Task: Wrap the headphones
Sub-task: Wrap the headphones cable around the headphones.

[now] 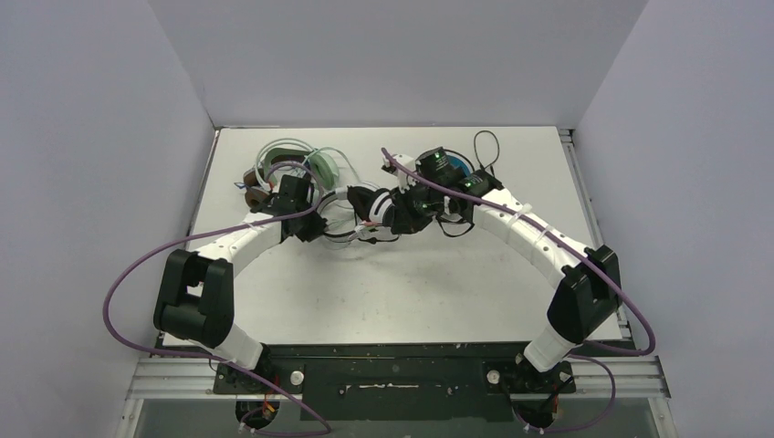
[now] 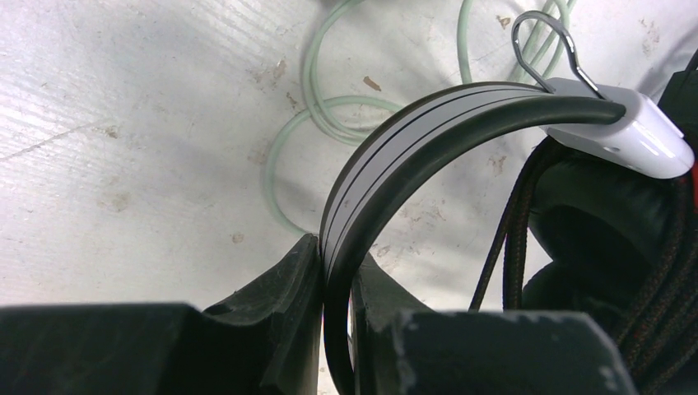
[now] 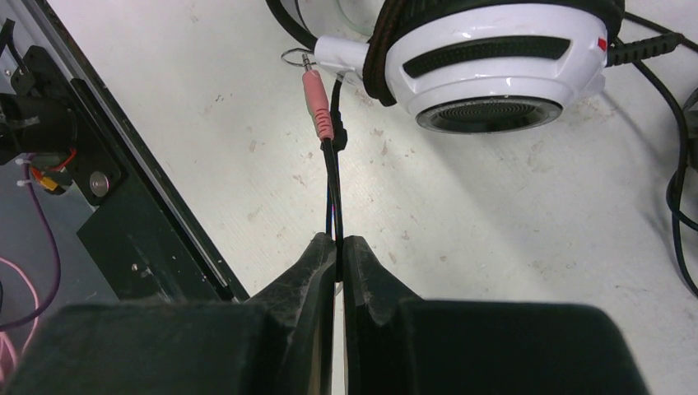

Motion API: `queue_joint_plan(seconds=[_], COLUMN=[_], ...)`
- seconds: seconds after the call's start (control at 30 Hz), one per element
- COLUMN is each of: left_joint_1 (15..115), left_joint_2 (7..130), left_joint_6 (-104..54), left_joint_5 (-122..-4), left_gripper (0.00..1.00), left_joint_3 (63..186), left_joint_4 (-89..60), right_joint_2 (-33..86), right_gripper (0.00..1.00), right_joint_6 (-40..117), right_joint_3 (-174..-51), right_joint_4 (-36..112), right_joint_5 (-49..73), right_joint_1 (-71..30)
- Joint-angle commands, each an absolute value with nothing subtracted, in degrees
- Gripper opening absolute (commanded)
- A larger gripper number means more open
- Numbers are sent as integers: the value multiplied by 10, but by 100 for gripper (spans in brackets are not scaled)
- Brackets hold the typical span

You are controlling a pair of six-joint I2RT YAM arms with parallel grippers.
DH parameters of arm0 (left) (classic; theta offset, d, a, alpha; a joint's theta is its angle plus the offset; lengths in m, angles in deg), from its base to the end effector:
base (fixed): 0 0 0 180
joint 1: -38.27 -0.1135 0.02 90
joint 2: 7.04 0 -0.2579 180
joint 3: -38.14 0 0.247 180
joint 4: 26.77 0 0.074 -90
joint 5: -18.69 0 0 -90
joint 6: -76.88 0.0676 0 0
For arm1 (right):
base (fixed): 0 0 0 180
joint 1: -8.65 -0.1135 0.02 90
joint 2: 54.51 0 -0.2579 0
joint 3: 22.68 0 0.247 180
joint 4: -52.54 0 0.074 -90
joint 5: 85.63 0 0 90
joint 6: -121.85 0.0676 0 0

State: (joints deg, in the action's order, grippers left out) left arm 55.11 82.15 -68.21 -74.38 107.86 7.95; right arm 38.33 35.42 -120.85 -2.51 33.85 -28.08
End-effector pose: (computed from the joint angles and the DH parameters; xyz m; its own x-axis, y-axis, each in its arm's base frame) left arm 0.3188 -0.0927 0.1743 -0.6568 -0.6568 -0.3705 -0.4881 0.7448 -0.4550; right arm 0.2723 0.2447 0.2927 -0.6585 -0.4238 -0.6219 -0.7360 0.5348 0.4150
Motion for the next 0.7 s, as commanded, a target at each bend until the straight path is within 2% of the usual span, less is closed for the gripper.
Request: queue_joint_plan(seconds=[0.0,0.4,0.67], left_joint_1=[538,535,602], left_joint_2=[797,809,799], left_joint_6=[-695,-695,-666], left_joint_5=[-744,-751,-853], left_gripper=[0,0,0], left_joint_3=[1121,1136,1100], left_joint_4=[54,47,31], right_joint_2=[336,299,382], right_gripper=[0,0,0], right_joint_6=[345,352,350], right_joint_3=[-1196,-1167,-1316], right_joint_4=[-29,-37,-57], right_joint_5=[354,365,346], right_joint_1=[-277,-281,-303])
